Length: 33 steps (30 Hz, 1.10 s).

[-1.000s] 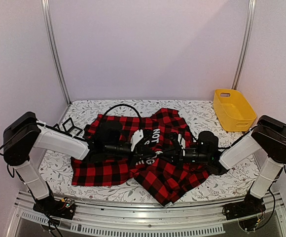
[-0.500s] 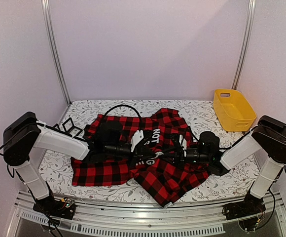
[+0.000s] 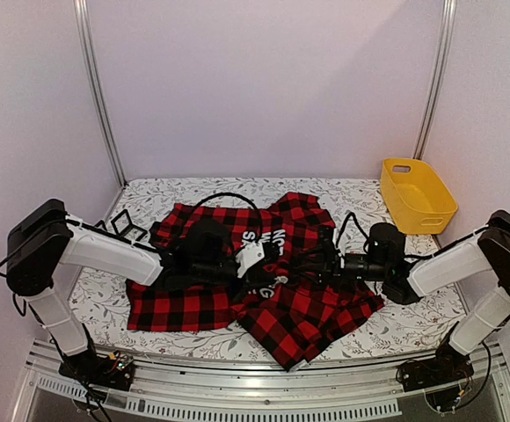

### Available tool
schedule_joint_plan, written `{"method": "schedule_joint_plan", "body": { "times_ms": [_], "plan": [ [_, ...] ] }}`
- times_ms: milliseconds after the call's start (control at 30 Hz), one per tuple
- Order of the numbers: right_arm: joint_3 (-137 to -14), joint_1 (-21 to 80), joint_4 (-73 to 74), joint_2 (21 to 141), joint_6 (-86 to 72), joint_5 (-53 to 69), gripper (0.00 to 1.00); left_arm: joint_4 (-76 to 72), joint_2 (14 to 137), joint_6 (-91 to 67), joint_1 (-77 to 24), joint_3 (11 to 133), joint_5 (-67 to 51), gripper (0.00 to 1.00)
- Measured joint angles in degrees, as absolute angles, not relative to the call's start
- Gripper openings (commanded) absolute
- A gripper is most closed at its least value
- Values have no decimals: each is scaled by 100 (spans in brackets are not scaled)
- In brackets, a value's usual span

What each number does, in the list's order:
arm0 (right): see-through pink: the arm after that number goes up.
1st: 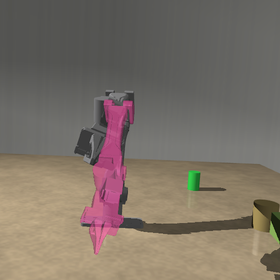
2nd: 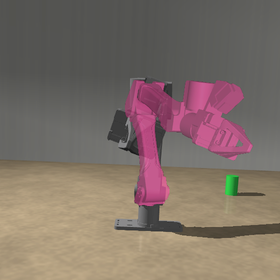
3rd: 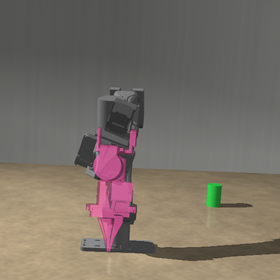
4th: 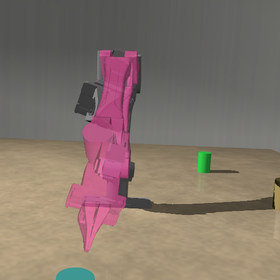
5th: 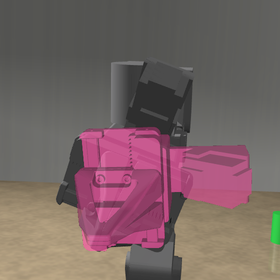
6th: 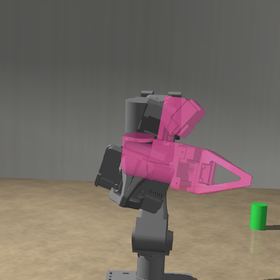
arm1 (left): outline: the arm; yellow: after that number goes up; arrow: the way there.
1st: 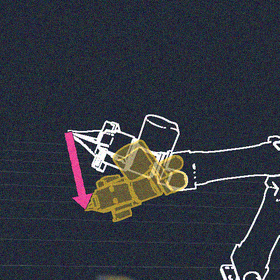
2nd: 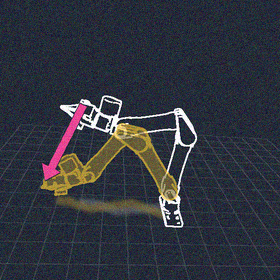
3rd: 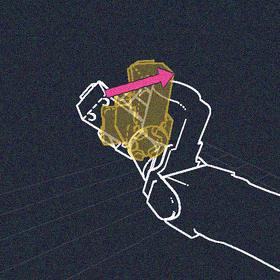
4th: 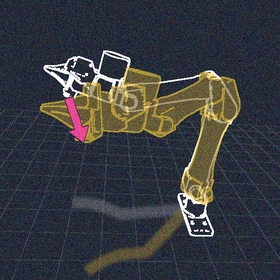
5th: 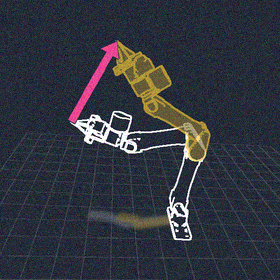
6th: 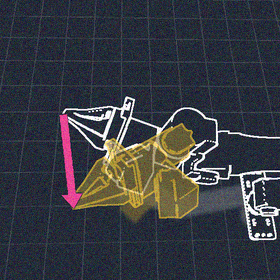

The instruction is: Pin the brooch onto the clothing

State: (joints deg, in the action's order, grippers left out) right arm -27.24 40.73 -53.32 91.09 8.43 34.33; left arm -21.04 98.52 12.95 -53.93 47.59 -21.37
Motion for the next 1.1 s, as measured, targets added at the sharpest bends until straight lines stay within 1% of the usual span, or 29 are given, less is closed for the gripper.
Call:
{"method": "schedule_joint_plan", "body": {
  "times_ms": [133, 167, 200, 300, 500, 600, 700, 800, 900, 1000, 1100],
  "plan": [
    [-2718, 4003, -5004, 8602, 952, 3201, 45, -1466, 9885, 1920, -5769, 4998, -1476, 38],
    [-2705, 4003, -4932, 8508, 985, 3138, 45, -1295, 9894, 2062, -5854, 5068, -1391, 45],
    [-2687, 4003, -4875, 8440, 1004, 3076, 45, -1074, 9904, 2158, -5951, 5177, -1304, 48],
    [-2624, 4003, -4635, 8230, 1017, 2873, 46, -220, 10020, 2246, -6208, 5662, -1378, 49],
    [-2689, 3997, -3872, 7806, 795, 2108, 47, 1415, 10381, 2034, -6335, 6761, -2231, 47],
    [-3020, 3977, -3232, 7758, 578, 1455, 46, 1800, 10228, 1968, -6294, 6755, -2438, 47],
    [-3459, 3887, -2517, 7795, 322, 792, 46, 1719, 9601, 1778, -6169, 6272, -2508, 54],
    [-4128, 3763, -1619, 8101, 5, 152, 43, 1162, 8687, 1177, -5645, 5699, -2432, 55],
    [-4910, 3662, -696, 8726, -239, -454, 39, 399, 8357, 123, -4727, 5461, -2034, 54],
    [-5494, 3621, 64, 9395, -392, -801, 36, 56, 8663, -928, -3911, 5406, -1516, 52],
    [-5784, 3605, 729, 9942, -484, -982, 34, 38, 9356, -1855, -3273, 5288, -1061, 51]
  ]
}}
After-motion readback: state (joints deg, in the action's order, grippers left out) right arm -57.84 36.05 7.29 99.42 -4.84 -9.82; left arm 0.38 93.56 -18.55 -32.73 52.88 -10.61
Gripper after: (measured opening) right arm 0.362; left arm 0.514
